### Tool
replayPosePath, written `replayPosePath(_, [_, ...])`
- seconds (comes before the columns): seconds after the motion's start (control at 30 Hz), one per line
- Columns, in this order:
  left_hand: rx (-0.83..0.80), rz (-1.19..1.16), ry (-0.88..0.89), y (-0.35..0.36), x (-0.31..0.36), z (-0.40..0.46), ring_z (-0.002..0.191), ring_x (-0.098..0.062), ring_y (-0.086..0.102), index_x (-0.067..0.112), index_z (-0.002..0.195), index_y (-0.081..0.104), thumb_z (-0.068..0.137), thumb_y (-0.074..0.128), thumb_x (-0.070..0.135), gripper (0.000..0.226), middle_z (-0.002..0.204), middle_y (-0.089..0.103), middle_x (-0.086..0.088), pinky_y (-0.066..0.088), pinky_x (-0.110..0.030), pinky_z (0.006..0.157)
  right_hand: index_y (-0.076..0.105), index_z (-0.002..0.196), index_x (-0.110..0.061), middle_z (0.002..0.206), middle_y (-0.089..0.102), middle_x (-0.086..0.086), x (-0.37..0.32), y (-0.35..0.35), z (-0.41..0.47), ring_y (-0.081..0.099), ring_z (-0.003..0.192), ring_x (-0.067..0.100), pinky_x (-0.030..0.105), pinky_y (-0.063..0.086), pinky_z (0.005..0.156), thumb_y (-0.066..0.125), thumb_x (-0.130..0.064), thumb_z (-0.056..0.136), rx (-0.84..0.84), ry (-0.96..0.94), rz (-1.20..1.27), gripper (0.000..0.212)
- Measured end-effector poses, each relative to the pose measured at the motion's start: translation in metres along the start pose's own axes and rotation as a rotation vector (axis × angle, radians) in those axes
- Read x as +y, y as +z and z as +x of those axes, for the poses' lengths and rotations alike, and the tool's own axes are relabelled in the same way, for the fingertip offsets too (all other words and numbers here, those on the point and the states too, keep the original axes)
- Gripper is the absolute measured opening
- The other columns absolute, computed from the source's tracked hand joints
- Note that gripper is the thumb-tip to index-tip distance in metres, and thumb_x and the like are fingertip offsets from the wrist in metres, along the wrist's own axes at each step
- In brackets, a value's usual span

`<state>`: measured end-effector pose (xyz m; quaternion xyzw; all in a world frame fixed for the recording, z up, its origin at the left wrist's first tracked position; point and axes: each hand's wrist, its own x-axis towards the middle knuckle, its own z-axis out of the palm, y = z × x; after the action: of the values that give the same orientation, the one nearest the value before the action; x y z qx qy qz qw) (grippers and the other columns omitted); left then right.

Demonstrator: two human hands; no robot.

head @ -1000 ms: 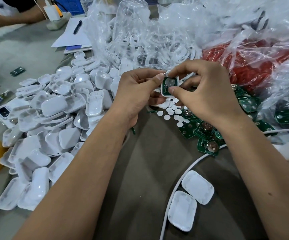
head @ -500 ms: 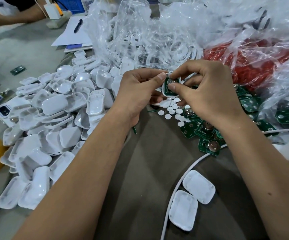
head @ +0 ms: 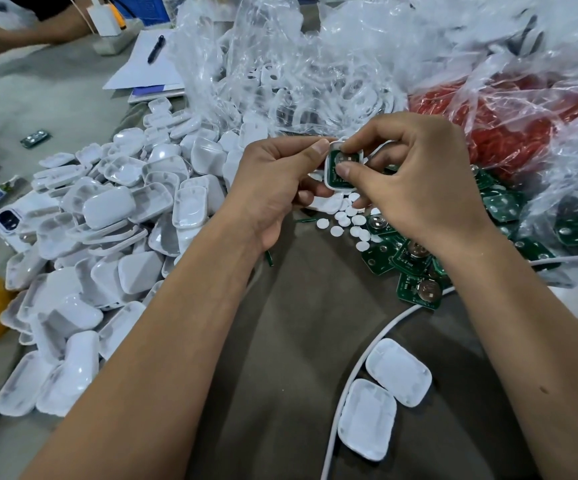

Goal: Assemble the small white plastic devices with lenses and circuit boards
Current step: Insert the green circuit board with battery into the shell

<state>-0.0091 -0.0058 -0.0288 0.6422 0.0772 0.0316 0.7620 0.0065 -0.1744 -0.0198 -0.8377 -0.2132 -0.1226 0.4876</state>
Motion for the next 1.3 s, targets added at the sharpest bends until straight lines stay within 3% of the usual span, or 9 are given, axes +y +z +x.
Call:
replayPosePath(0.1, [-0.003,-0.014,-0.002,0.0002,-0.0006,0.0004,0.052,-0.014,0.060,0.005,0.098,0.074,0.100,0.063,0.008,0.011,0.071,0.071,-0.004,0.036,-0.017,0.045,0.078,0.095,-0.015,0.067,0.074,0.005,0.0003,-0.0004,0.0003,0.072,0.053,0.004,0.033,0.062,0.057,0.084,-0.014,0.087,-0.009,0.005,0.002,0.010])
replayPosePath(0.33, [0.006,0.009,0.018,0.0008,-0.0011,0.0001,0.052,-0.013,0.060,0.004,0.102,0.074,0.100,0.062,0.008,0.013,0.070,0.071,-0.006,0.038,-0.018,0.047,0.079,0.097,-0.015,0.069,0.075,0.004,0.0003,-0.0017,0.0008,0.073,0.057,0.002,0.025,0.061,0.059,0.084,-0.012,0.087,-0.018,0.009,0.008,0.011])
replayPosePath(0.47, [0.013,0.016,0.016,0.0013,-0.0007,-0.0002,0.052,-0.013,0.060,0.005,0.102,0.075,0.100,0.063,0.009,0.013,0.070,0.072,-0.006,0.039,-0.018,0.048,0.079,0.096,-0.016,0.069,0.075,0.003,-0.0011,-0.0008,0.0001,0.073,0.057,0.002,0.030,0.062,0.062,0.084,-0.013,0.086,-0.008,0.005,-0.015,0.011])
replayPosePath(0.67, [0.010,0.001,0.027,0.0021,0.0010,-0.0024,0.051,-0.014,0.062,0.009,0.093,0.076,0.098,0.066,0.009,0.011,0.070,0.073,-0.001,0.042,-0.018,0.045,0.079,0.093,-0.019,0.067,0.075,0.003,-0.0020,-0.0015,0.0004,0.073,0.058,0.008,0.033,0.061,0.062,0.085,-0.017,0.085,0.026,-0.001,-0.028,0.010])
replayPosePath(1.13, [0.003,0.001,0.017,0.0017,0.0021,-0.0030,0.052,-0.015,0.063,0.008,0.096,0.075,0.098,0.067,0.010,0.008,0.066,0.071,0.001,0.048,-0.020,0.048,0.079,0.095,-0.022,0.068,0.075,0.001,-0.0003,-0.0022,0.0013,0.072,0.056,0.012,0.039,0.062,0.060,0.085,-0.022,0.086,0.019,0.006,-0.043,0.010])
replayPosePath(1.2, [0.003,0.005,0.014,0.0016,0.0025,-0.0030,0.052,-0.016,0.063,0.008,0.095,0.075,0.098,0.067,0.011,0.009,0.066,0.071,0.001,0.049,-0.020,0.049,0.079,0.096,-0.022,0.071,0.075,-0.003,0.0000,-0.0016,0.0012,0.072,0.058,0.011,0.038,0.062,0.061,0.084,-0.022,0.087,0.022,0.002,-0.042,0.010])
replayPosePath(1.3, [-0.003,0.003,0.014,0.0013,0.0026,-0.0033,0.052,-0.016,0.064,0.008,0.094,0.075,0.098,0.067,0.010,0.009,0.066,0.071,0.001,0.049,-0.020,0.049,0.080,0.097,-0.021,0.092,0.075,-0.004,0.0005,-0.0009,0.0025,0.074,0.065,0.013,0.039,0.063,0.066,0.085,-0.021,0.086,0.021,-0.012,-0.051,0.012])
